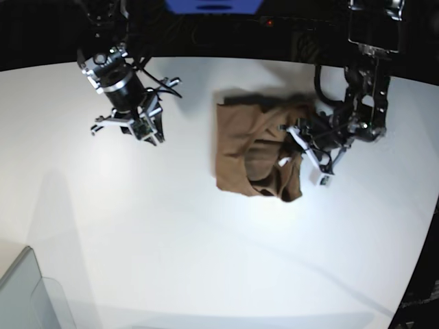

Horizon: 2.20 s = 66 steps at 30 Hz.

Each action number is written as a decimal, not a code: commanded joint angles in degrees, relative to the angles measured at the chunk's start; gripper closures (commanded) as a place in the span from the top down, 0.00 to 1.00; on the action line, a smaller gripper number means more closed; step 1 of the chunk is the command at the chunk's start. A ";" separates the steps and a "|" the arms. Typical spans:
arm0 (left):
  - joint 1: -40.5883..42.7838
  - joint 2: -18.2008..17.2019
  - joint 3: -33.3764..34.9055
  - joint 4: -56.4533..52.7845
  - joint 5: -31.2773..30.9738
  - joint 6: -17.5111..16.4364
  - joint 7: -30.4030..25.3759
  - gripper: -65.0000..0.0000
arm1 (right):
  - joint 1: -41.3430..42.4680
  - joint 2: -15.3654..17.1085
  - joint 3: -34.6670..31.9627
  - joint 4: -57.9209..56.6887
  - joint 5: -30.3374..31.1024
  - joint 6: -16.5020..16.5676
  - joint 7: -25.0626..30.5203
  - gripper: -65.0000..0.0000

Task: Layout the t-shirt on the table in an organized manner, then fold the t-shirt properly
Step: 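Push the bundle side with the left gripper to square it, then tuck the loose shirt edge under the bundle with the right gripper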

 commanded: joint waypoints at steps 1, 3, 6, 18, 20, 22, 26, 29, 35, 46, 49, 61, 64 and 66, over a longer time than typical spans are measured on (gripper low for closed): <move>-2.52 -1.12 1.47 0.84 -0.66 -0.29 -0.92 0.00 | 0.27 0.02 0.63 1.04 0.64 -0.21 1.45 0.07; -6.04 -2.18 4.81 -0.66 -0.66 -0.38 -0.92 0.00 | 0.27 0.02 2.03 1.04 0.64 -0.21 1.36 0.07; -12.72 -2.44 10.79 -4.88 -0.48 -0.47 -0.92 0.00 | -0.26 -0.07 4.14 1.04 0.64 -0.21 1.36 0.07; -28.98 1.69 40.07 -17.36 18.33 -1.43 -9.01 0.00 | -0.96 -0.16 10.12 0.69 0.64 -0.21 1.36 0.07; -30.39 2.75 43.32 -19.38 21.41 -5.21 -11.30 0.00 | -1.05 -0.25 10.47 0.69 0.64 -0.21 1.36 0.07; -31.36 3.98 44.46 -21.49 25.54 -10.49 -13.14 0.00 | -1.84 -0.77 10.47 0.69 0.64 -0.21 1.36 0.07; -32.50 8.46 44.29 -25.98 37.23 -20.16 -16.22 0.00 | -2.90 -0.95 10.47 0.69 0.64 -0.21 1.36 0.07; -32.85 10.83 44.64 -27.82 46.29 -25.48 -19.56 0.00 | -3.69 -0.95 10.47 0.60 0.64 -0.21 1.36 0.07; -33.03 14.53 44.29 -28.97 55.61 -25.48 -22.64 0.00 | -4.57 -0.95 11.35 0.60 0.64 -0.21 1.36 0.07; -35.75 15.49 47.71 -28.88 56.05 -25.48 -22.20 0.04 | -4.48 -4.55 16.63 0.78 0.64 -0.21 1.80 0.07; -35.93 15.32 47.54 -28.18 56.05 -25.48 -22.20 0.23 | -4.57 -4.55 16.63 0.78 0.64 -0.21 1.80 0.07; -38.21 12.77 47.45 -18.77 56.05 -25.48 -22.11 0.75 | -4.65 -5.78 16.19 0.60 0.73 -0.21 1.71 0.07; -38.83 11.62 47.27 -16.57 56.05 -25.48 -22.11 0.75 | -4.65 -5.78 16.19 0.60 0.73 -0.21 1.54 0.07; -39.00 11.45 45.87 -14.99 56.05 -25.48 -22.11 0.75 | -4.65 -5.78 16.19 0.60 0.73 -0.21 1.45 0.07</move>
